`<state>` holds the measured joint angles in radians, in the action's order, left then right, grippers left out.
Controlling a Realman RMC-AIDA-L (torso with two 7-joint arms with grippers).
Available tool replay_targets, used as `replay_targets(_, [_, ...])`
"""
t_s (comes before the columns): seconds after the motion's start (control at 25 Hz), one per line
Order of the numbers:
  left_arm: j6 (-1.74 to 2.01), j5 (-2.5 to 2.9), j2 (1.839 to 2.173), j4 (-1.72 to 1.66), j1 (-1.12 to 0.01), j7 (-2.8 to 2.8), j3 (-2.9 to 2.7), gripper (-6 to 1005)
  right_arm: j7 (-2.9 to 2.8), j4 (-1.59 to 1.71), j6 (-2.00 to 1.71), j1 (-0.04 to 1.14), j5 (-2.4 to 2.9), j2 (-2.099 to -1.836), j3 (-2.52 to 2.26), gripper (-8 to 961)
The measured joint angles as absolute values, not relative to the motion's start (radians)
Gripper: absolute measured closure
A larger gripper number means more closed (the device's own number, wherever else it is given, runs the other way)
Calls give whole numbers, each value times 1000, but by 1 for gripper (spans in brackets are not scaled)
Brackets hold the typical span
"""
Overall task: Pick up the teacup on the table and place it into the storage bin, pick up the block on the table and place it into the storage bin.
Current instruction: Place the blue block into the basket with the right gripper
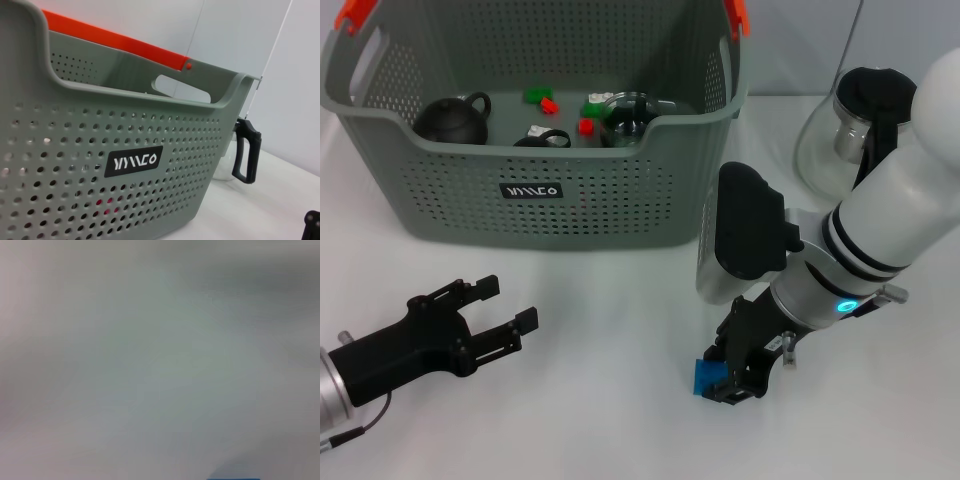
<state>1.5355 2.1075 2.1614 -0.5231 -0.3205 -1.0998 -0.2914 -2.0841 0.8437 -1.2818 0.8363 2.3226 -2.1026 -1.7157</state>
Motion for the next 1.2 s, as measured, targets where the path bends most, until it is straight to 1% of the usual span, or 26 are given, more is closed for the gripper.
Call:
replay_targets(0.44, [1535, 2108, 2161, -523, -318, -1100, -291, 204, -2099, 855, -1286, 834, 2321, -2100, -1673, 527])
replay_targets(0.68, [1536, 2108, 2161, -523, -317, -1100, -291, 204, -2090, 898, -1319, 819, 2315, -2098, -1549, 526])
replay_targets(1.0, [1535, 2106, 2161, -523, -318, -1100, -291, 205, -2077, 1161, -1430, 733, 2252, -2098, -1416, 526])
replay_targets(1.2, [1536, 2106, 2161, -523, -318, -1100, -292, 205, -2073, 1305, -1480, 714, 2136, -2098, -1331, 527])
